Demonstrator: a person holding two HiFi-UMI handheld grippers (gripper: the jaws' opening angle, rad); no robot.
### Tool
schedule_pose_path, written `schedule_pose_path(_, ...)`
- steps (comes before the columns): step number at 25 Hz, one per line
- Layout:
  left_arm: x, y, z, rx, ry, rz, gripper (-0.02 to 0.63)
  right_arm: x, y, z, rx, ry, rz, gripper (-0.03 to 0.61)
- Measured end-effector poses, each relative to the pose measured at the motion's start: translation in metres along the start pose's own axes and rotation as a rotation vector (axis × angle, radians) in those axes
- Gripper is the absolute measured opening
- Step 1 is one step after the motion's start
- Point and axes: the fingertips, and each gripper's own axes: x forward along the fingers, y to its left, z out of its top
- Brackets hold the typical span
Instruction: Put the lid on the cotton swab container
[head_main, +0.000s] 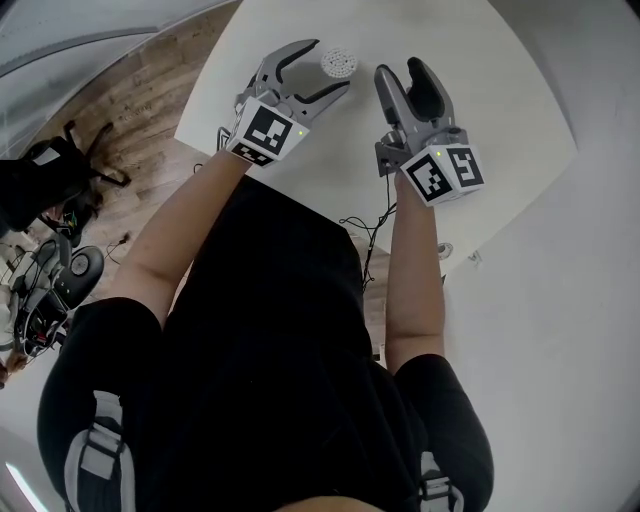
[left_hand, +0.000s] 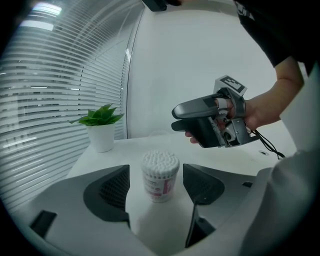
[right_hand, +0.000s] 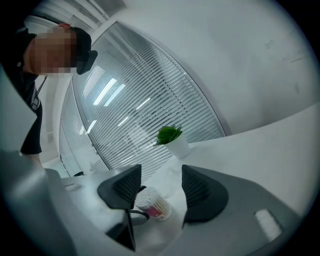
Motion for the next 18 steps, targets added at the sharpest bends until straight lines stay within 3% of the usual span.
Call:
schedule_pose_path(6, 0.009, 0.0, -0.004, -0.018, 0.026, -0.024, 0.326, 0.013, -0.015, -0.006, 0.04, 0.01, -0.001, 0.229)
schedule_pose_path(11, 0.009, -0.003, -0.006, -0.011, 0.043, -0.023, 0.251, 0.015, -0.023, -0.016, 0.071, 0.028, 0.007, 0.219)
schedule_pose_path(18, 0.008, -0.005, -0.003, -0.003, 0.039, -0.008, 0.244, 0.02, -0.026, -0.021, 0.129, 0.038, 0.032, 0.168)
